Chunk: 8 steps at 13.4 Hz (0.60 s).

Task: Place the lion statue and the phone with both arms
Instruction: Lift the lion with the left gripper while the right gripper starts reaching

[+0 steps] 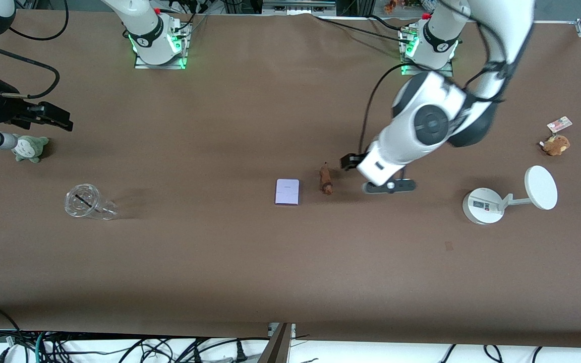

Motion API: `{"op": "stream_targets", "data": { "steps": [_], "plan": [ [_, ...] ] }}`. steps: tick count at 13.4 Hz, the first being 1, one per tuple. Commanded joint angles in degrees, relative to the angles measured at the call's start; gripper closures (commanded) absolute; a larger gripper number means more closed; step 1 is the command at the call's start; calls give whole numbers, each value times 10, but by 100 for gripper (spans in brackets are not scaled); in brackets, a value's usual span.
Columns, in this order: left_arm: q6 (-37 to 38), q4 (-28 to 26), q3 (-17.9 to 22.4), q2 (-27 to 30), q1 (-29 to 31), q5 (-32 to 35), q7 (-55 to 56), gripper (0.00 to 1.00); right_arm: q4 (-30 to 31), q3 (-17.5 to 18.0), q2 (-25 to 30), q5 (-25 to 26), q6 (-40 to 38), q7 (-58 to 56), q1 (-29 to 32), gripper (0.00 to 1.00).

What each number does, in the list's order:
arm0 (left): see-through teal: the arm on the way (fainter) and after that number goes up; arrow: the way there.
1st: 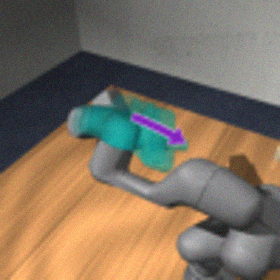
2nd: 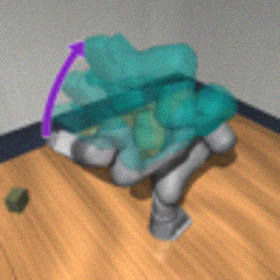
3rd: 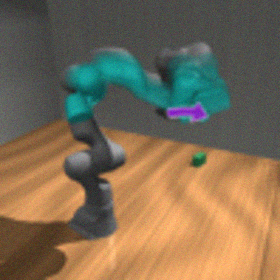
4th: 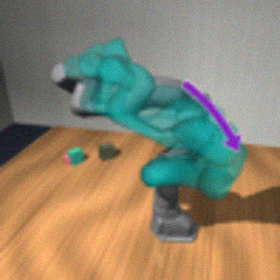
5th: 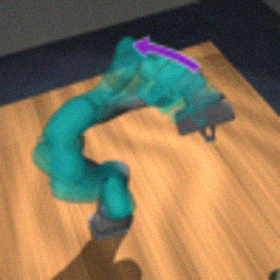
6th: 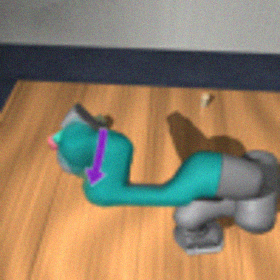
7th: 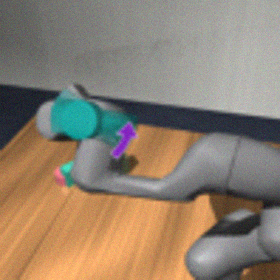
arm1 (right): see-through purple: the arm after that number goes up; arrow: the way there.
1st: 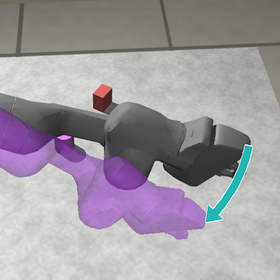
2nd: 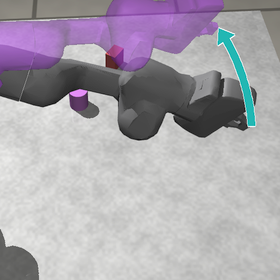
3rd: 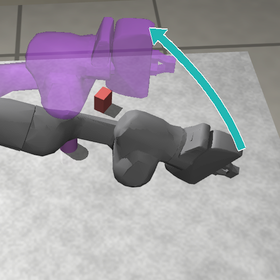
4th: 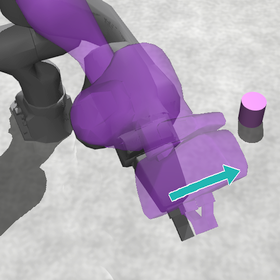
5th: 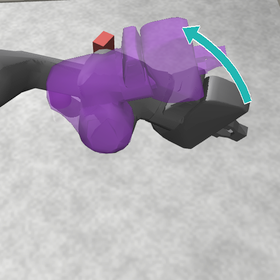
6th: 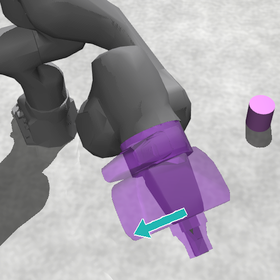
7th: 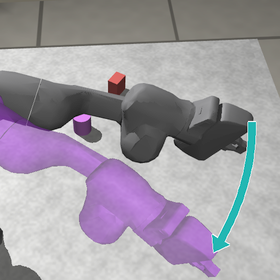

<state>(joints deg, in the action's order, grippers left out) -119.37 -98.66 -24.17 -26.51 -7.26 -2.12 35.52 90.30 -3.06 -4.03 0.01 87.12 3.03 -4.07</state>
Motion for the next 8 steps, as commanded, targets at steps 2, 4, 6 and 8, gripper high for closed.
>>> {"op": "stream_targets", "data": {
  "steps": [2, 4, 6, 8],
  "plan": [
    [-64, 13, 2, -70, -51, 89, 86, 0, -13, 3, -5, 6, -14, -9, 1, 0],
    [-114, 13, 2, -106, -61, 131, 113, 0, -12, 2, -5, 6, -22, -7, 3, 0],
    [-157, 13, 3, -131, -60, 149, 113, 0, -12, 2, -5, 6, -26, -7, 3, 0],
    [-171, 13, 3, -144, -62, 150, 114, 6, -12, 2, -5, 6, -27, -7, 3, 0]
  ]
}}
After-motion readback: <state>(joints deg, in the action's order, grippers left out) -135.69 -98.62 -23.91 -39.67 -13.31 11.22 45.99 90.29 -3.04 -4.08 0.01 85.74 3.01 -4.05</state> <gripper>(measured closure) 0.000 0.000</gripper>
